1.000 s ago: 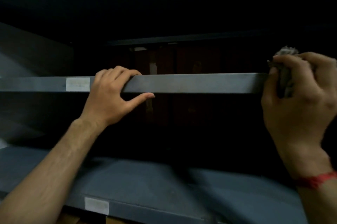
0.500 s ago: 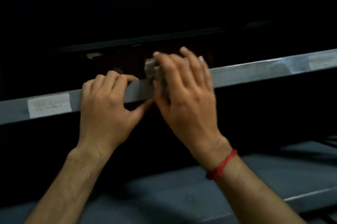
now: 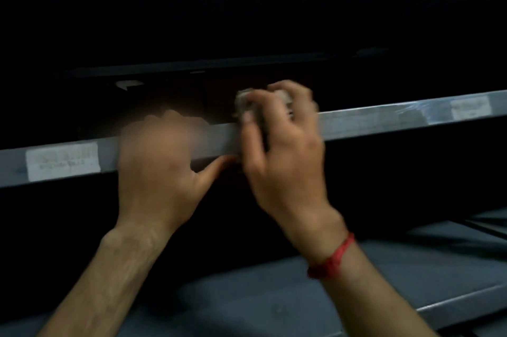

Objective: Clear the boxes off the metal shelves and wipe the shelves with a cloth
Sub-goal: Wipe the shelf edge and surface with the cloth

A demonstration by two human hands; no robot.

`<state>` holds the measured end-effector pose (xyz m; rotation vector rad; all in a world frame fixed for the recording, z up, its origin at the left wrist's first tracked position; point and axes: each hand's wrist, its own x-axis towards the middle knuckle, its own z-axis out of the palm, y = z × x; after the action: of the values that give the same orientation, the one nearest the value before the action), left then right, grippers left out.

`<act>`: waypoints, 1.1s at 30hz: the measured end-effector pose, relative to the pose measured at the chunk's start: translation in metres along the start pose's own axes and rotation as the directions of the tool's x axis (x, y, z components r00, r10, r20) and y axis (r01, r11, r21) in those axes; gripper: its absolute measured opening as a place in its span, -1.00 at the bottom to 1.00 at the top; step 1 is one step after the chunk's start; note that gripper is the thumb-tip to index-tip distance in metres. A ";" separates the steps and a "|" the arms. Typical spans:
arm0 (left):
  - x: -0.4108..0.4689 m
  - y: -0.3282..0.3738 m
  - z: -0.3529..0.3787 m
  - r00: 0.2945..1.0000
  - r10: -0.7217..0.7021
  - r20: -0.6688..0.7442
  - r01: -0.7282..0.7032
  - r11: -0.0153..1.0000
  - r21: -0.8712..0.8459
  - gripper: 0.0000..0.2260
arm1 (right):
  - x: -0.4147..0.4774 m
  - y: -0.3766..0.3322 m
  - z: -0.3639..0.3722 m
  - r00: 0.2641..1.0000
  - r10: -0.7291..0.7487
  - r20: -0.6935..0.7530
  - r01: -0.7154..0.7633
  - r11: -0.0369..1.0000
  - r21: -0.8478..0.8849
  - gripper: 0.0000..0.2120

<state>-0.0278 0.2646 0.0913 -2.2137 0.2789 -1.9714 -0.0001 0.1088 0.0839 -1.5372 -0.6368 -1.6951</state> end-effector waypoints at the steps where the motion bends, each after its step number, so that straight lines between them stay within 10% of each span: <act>1: 0.000 -0.001 0.000 1.000 0.020 -0.009 -0.020 1.000 0.017 -0.64 | -0.004 -0.018 0.012 0.998 -0.033 0.045 0.031 0.999 0.043 -0.74; 4: 0.000 -0.003 -0.002 0.999 0.027 -0.026 -0.026 1.000 0.014 -0.79 | -0.007 -0.037 0.027 0.986 -0.112 0.120 0.108 0.993 0.046 -0.73; 9: 0.001 -0.003 -0.001 1.000 -0.012 0.006 0.013 0.999 -0.034 -0.46 | 0.003 0.006 0.003 0.976 -0.214 0.044 0.216 0.974 -0.061 -0.76; 19: 0.000 -0.002 -0.001 0.999 -0.027 0.020 0.028 0.999 -0.032 -0.35 | 0.007 0.055 -0.038 0.990 0.065 -0.124 -0.087 0.980 -0.180 -0.81; 26: -0.001 -0.004 -0.006 0.999 0.031 0.035 -0.029 0.998 -0.061 -0.86 | -0.014 -0.034 0.026 0.988 -0.111 0.109 0.110 0.994 0.013 -0.74; 33: -0.007 -0.049 -0.026 0.987 -0.009 0.162 0.011 1.000 -0.010 -0.36 | -0.014 -0.025 0.024 0.983 -0.154 0.100 0.154 0.988 0.008 -0.74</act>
<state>-0.0530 0.3137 0.0995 -2.3695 0.2583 -1.7841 -0.0052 0.1448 0.0773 -1.6171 -0.8270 -1.7387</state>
